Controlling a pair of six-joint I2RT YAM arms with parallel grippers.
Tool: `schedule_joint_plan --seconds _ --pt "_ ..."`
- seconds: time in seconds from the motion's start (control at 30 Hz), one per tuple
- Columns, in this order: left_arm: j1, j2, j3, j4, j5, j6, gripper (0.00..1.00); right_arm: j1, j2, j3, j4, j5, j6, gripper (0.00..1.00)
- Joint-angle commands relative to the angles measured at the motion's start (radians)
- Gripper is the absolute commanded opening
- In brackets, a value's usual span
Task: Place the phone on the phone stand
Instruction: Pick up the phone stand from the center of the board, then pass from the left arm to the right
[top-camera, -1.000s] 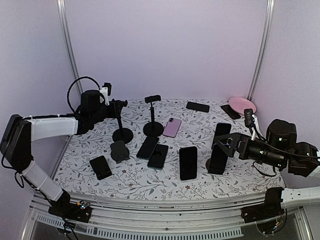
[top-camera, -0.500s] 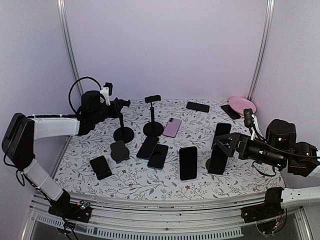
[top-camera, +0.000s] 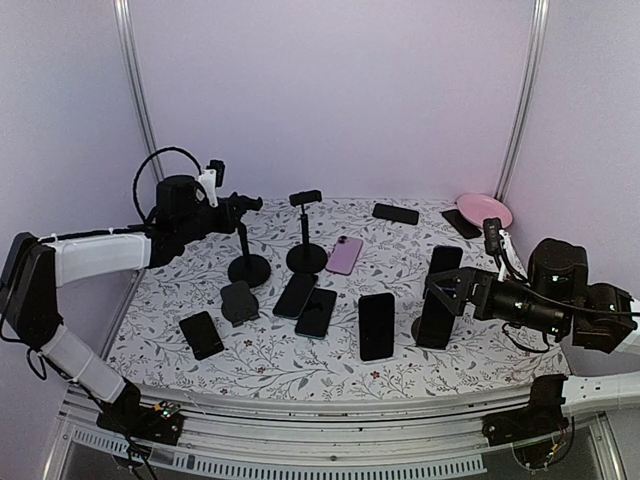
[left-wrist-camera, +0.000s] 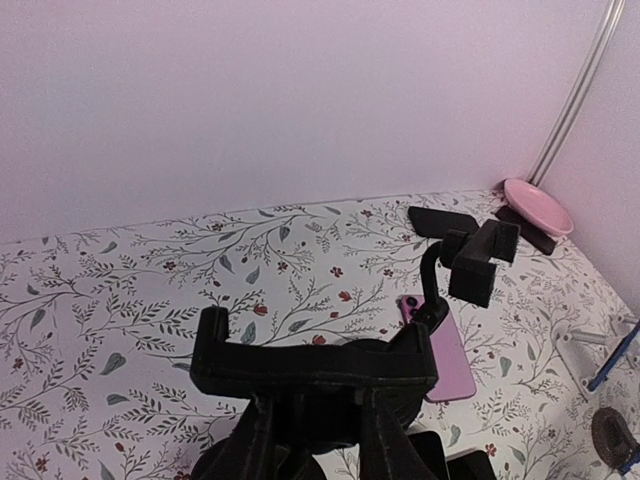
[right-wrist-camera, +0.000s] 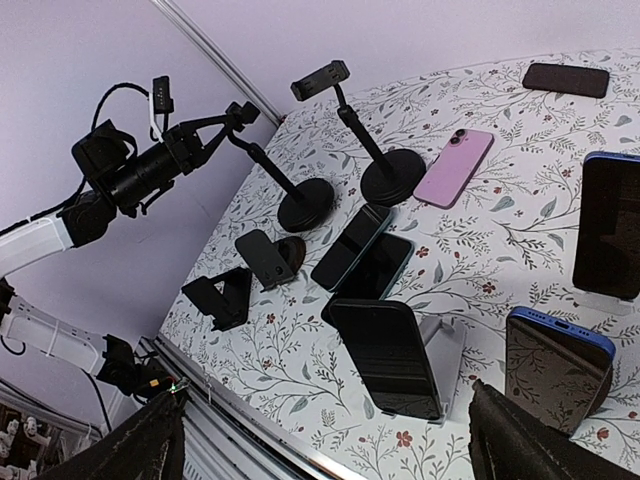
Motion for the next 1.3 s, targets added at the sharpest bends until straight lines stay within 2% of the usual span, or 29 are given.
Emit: schedule_joint_plan --seconds 0.0,0.4,0.8,0.97,1.1,1.27 --pt "-0.003 -0.056 0.067 0.032 0.022 0.033 0.0 -0.003 0.008 0.013 0.028 -0.01 -0.014 0.99" --pt "-0.012 -0.141 0.103 0.004 0.079 0.043 0.0 -0.004 0.025 0.026 0.036 -0.022 -0.037 0.99" --pt "-0.056 -0.26 0.211 -0.19 0.218 0.103 0.0 -0.004 0.028 0.041 0.088 -0.076 -0.127 0.99" --pt "-0.076 -0.335 0.178 -0.236 0.348 0.102 0.0 -0.004 0.067 0.065 0.124 -0.151 -0.191 0.99" --pt "-0.084 -0.39 0.13 -0.233 0.493 0.089 0.0 -0.003 0.094 0.066 0.232 -0.243 -0.258 1.0" --pt "-0.09 -0.453 0.049 -0.175 0.694 0.086 0.0 -0.002 0.204 0.132 0.362 -0.379 -0.378 0.99"
